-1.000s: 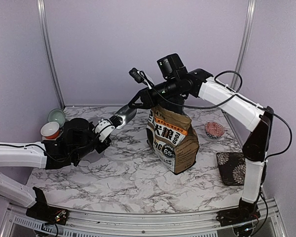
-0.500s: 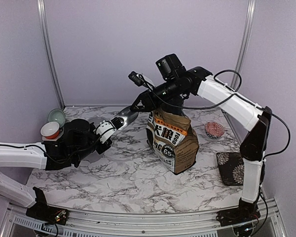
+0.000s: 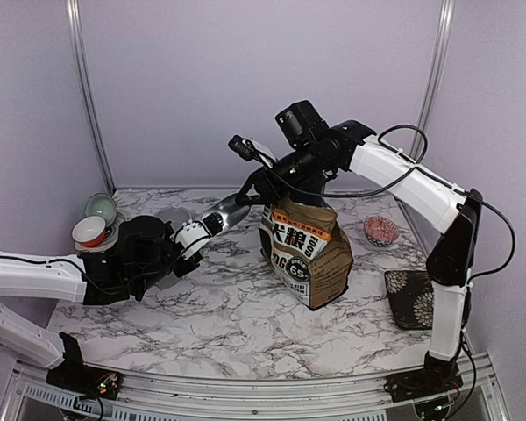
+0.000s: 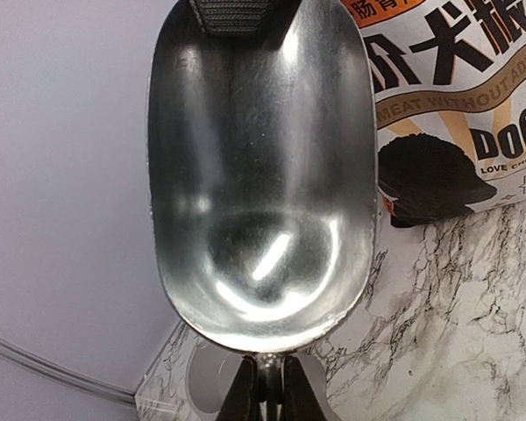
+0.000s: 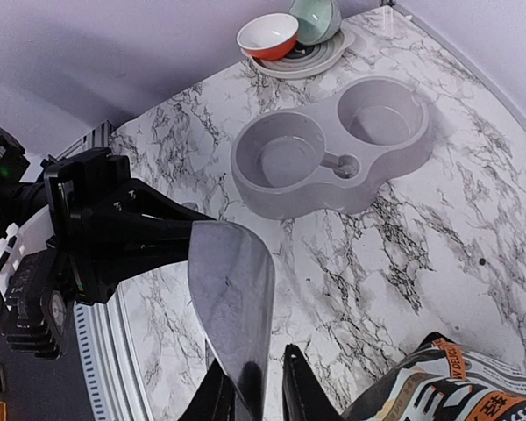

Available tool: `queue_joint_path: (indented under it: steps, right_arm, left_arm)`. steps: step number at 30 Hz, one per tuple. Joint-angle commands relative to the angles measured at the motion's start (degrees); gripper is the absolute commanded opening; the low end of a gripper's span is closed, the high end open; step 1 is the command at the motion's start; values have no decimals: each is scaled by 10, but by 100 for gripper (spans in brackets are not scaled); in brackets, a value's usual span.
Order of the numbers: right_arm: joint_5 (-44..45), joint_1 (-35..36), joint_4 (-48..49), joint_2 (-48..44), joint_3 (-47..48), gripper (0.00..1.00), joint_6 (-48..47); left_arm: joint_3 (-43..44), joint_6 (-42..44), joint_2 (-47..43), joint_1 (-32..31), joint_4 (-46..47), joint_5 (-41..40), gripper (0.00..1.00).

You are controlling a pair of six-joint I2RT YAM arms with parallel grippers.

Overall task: Serve the pet food
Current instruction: Pass from the left arm to the right

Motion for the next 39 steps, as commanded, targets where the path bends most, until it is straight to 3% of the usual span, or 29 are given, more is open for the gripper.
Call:
queue_joint_path:
  steps: [1,8,13,20,29,32,39]
  right_arm:
    - [6,8,-26,-3,-10,18,-7]
    - [-1,9,-31,-5,-16,0,-13]
    - [-5,9,-30,-6,-15,0,-15]
    - [-15,9,-18,-5,6,0,-12]
    - [-6,9,30,-28,4,0,-7]
    - [-9,7,45,-36,2,0,-9]
    - [-12,7,105,-76,-29,0,-32]
  left_arm:
    - [20,17,8,-8,28,-11,0]
    - [22,25,13,-9,33,-22,0]
    - [20,23,11,-11,33,-26,1]
    - [16,21,-2,-17,32,-32,28]
    - [-6,6,-41,-22,30,-22,75]
    - [-6,-20,-65,-22,15,-6,82]
    - [2,-110,-144,-22,-52,61,86]
